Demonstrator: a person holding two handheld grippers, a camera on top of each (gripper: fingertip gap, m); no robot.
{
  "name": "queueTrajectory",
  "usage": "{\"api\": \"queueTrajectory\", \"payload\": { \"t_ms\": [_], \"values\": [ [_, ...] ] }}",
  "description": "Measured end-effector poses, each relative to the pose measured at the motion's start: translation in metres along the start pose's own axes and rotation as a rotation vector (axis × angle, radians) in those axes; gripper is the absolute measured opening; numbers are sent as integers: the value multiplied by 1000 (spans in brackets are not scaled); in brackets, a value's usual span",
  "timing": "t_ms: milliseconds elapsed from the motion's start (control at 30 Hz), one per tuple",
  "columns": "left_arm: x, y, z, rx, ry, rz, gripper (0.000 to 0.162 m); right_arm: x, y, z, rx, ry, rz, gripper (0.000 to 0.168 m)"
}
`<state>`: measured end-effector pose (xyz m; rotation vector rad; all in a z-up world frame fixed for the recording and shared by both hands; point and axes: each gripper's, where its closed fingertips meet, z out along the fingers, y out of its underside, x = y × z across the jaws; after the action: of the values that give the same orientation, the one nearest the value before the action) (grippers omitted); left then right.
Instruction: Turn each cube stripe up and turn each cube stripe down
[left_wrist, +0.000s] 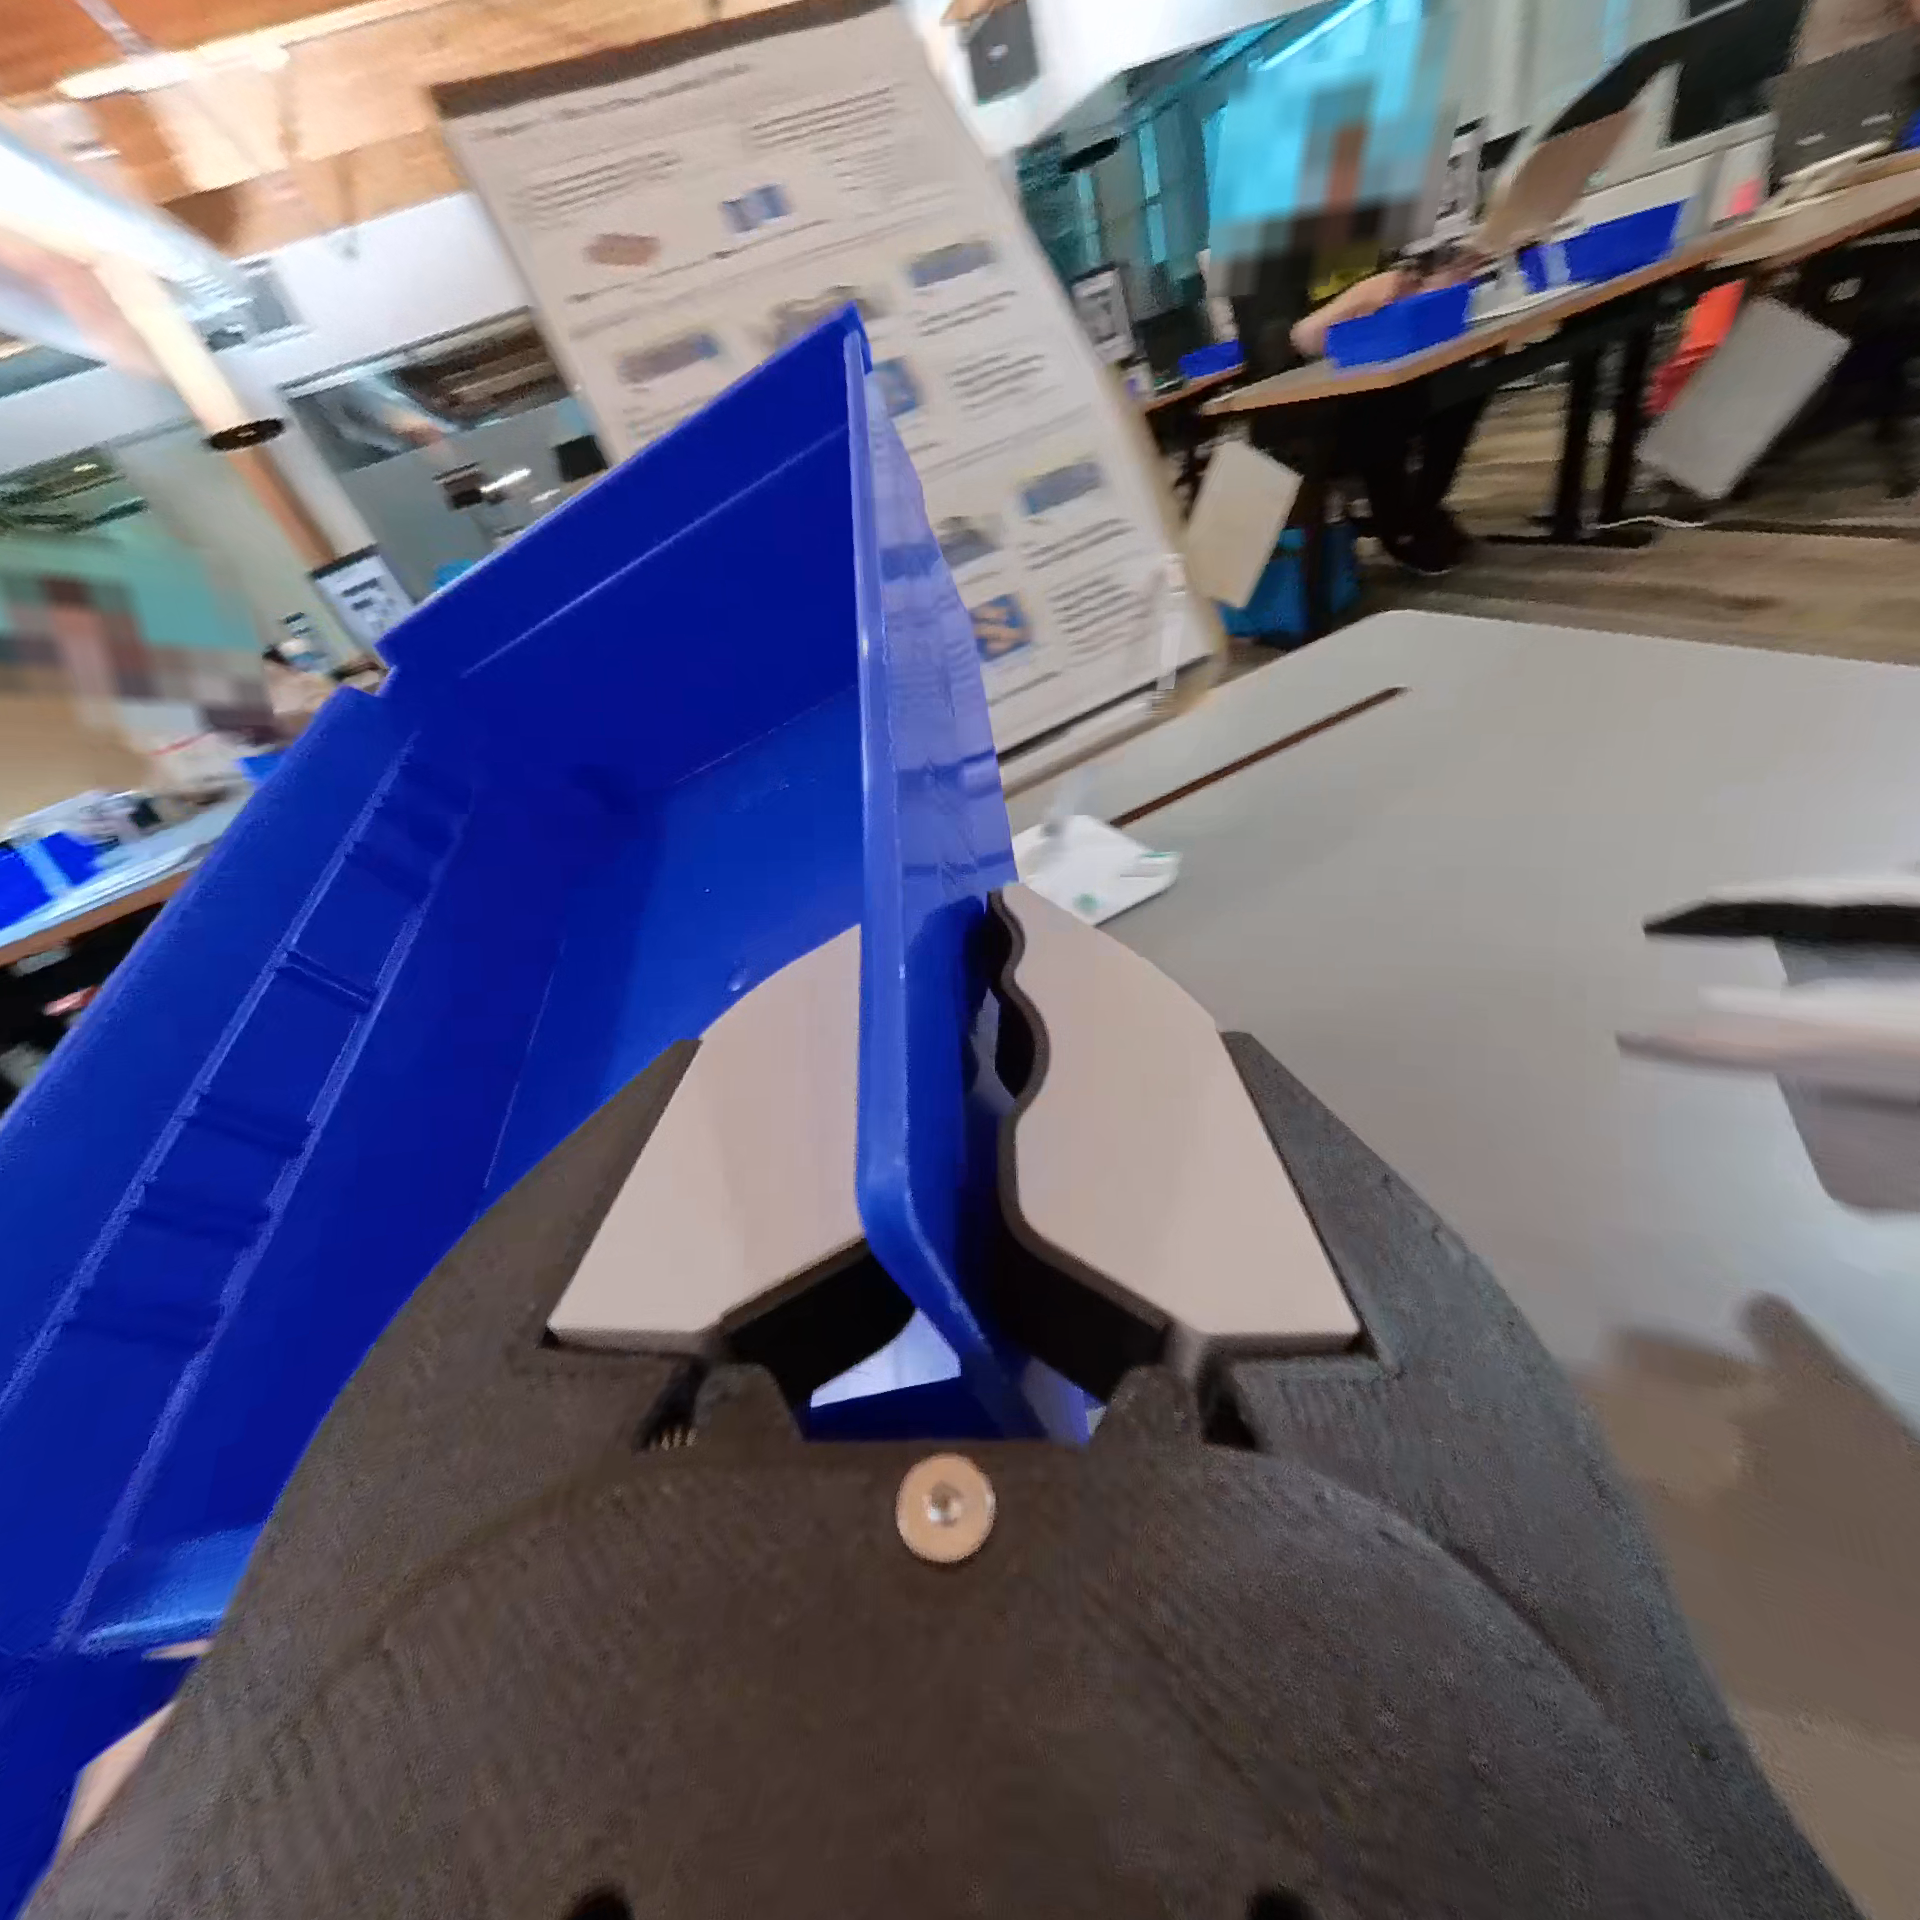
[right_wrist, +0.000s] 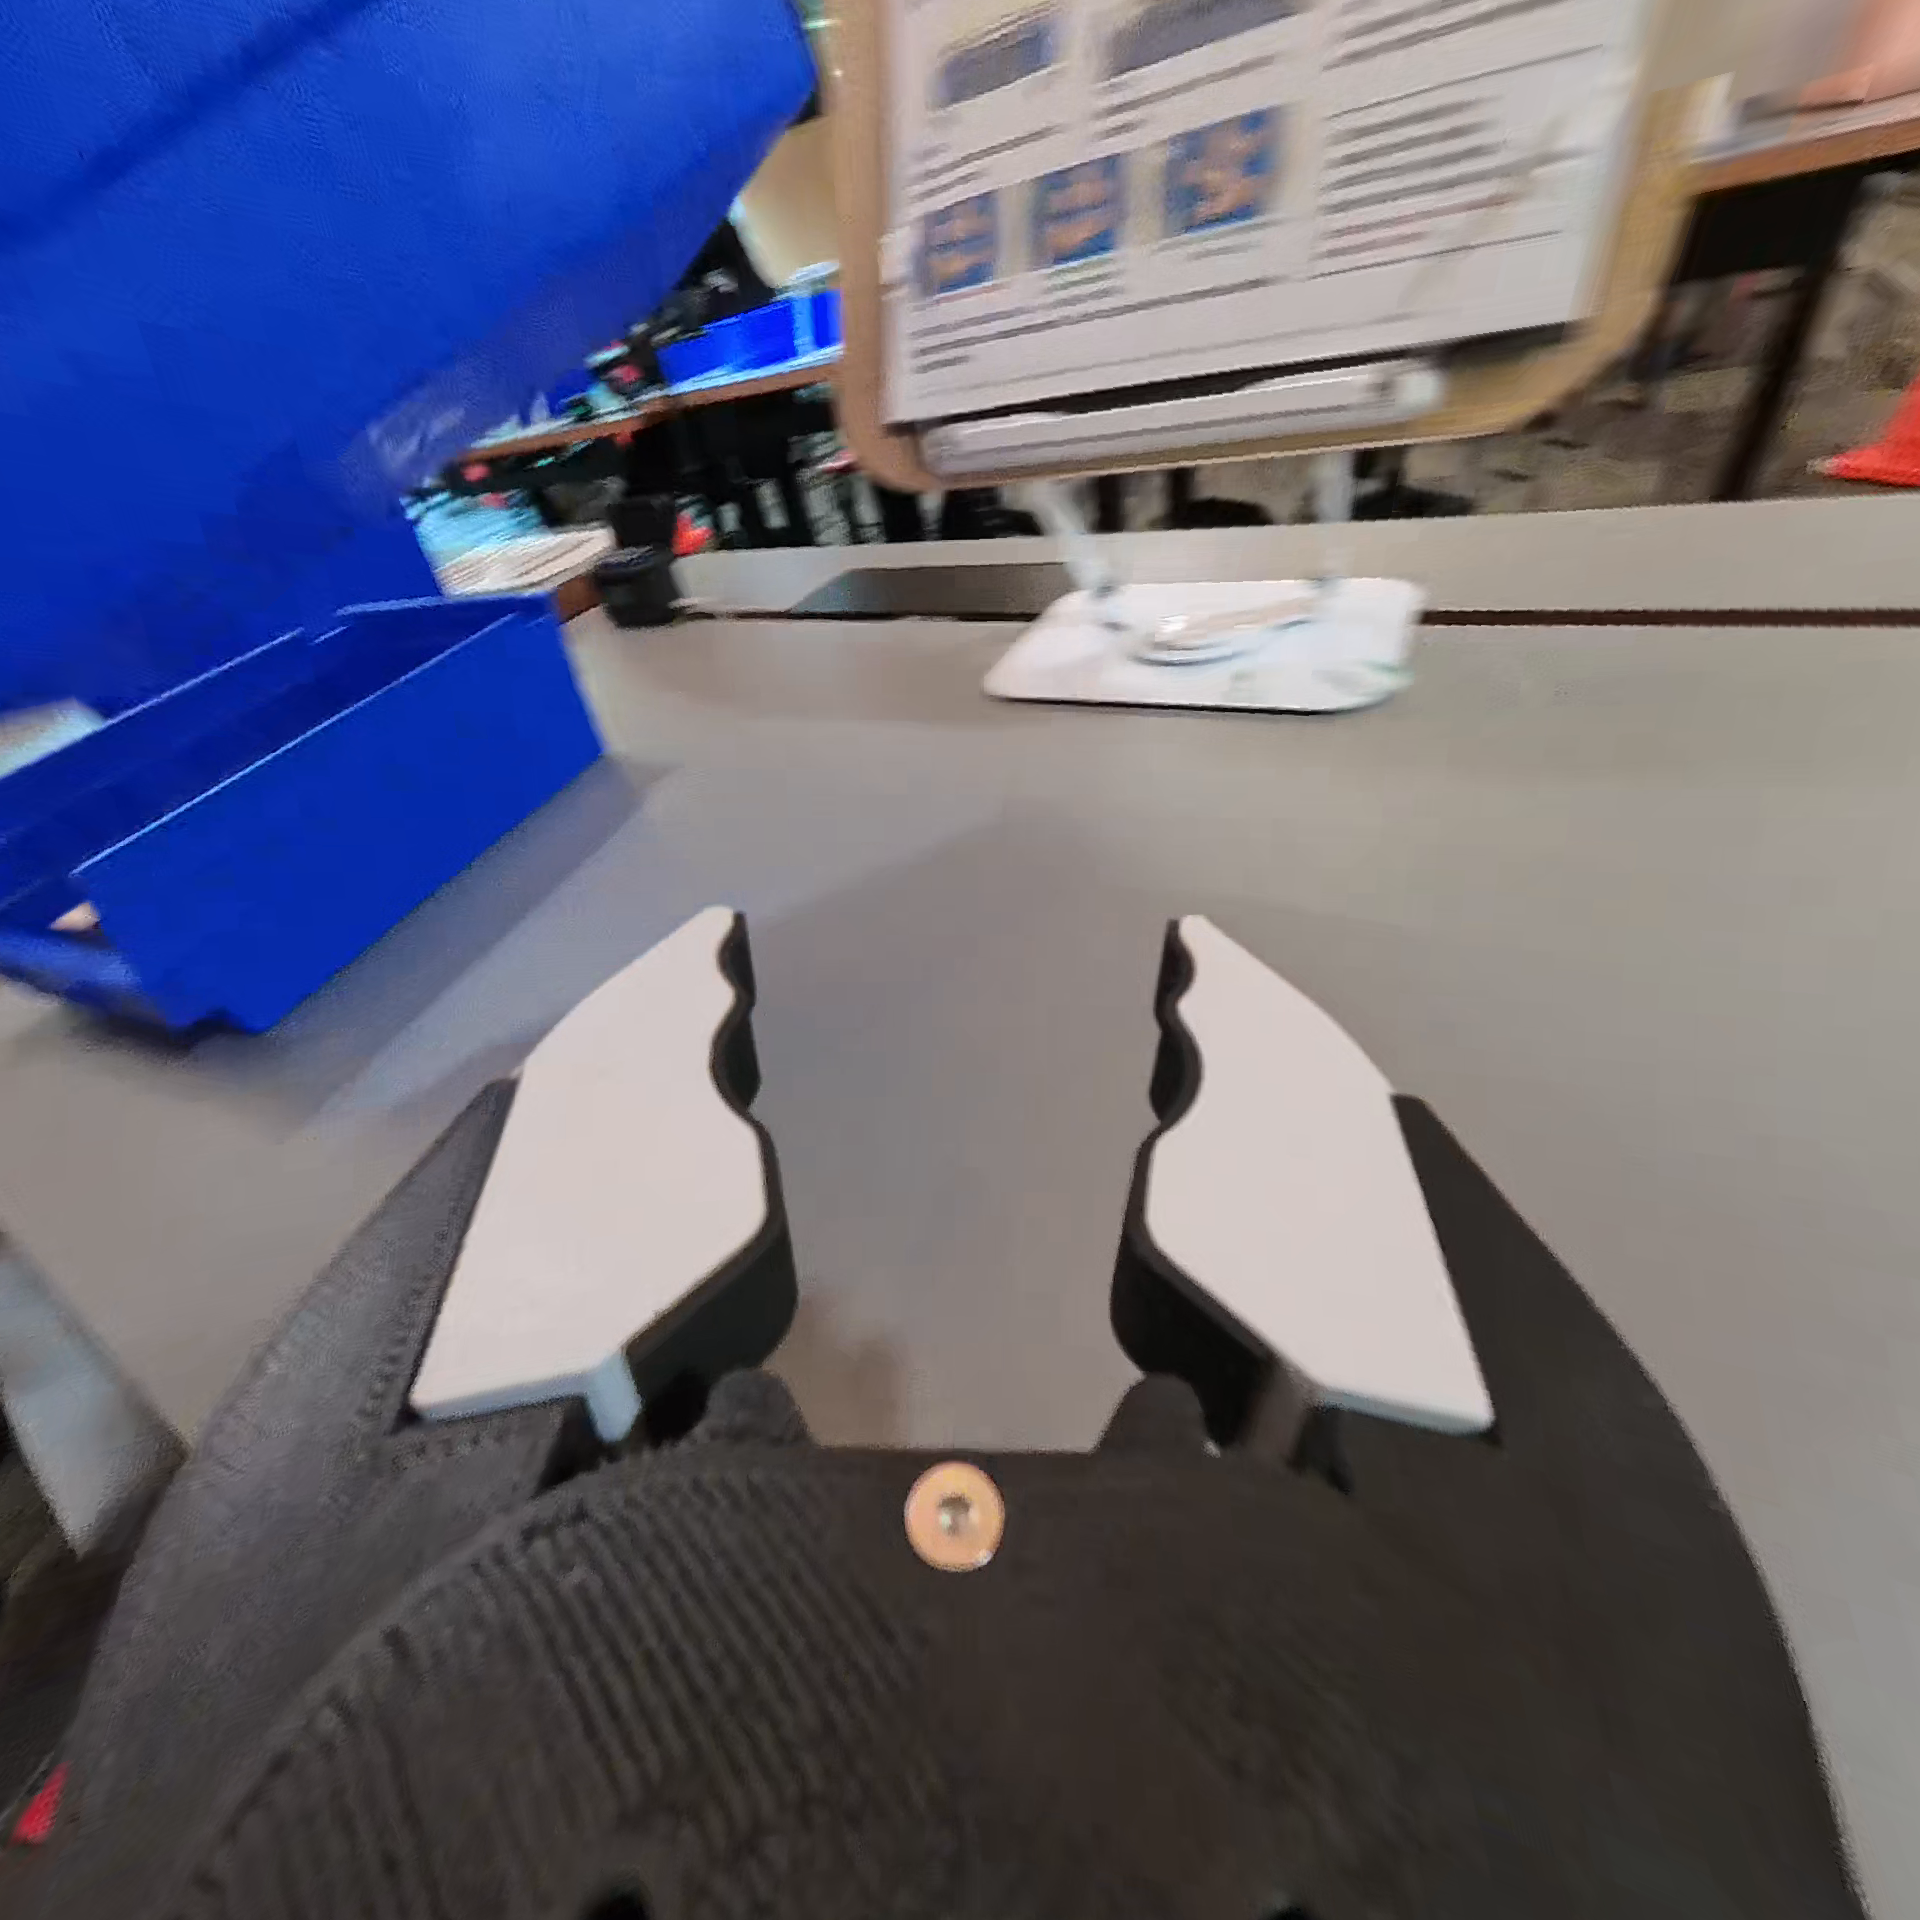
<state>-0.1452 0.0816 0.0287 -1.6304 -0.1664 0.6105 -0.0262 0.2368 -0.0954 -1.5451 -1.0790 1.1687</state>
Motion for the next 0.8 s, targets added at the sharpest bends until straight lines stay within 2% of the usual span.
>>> {"api": "queueTrajectory", "payload": {
  "t_ms": [133, 267, 433, 533, 800],
  "values": [
    [83, 20, 18, -8, 132, 37, 10, 67, -20, -39, 97, 125, 146, 65],
    [148, 50, 31, -63, 291, 80, 10, 103, -3, -54, 77, 180, 280, 69],
    [197, 66, 47, -120, 433, 52, 9, 105, 18, -70, -13, 243, 229, 66],
    [214, 73, 56, -119, 479, 93, 10, 97, 25, -80, -35, 276, 170, 64],
    [252, 88, 70, -135, 601, 95, 10, 96, 23, -110, 60, 311, 263, 64]
  ]
}}
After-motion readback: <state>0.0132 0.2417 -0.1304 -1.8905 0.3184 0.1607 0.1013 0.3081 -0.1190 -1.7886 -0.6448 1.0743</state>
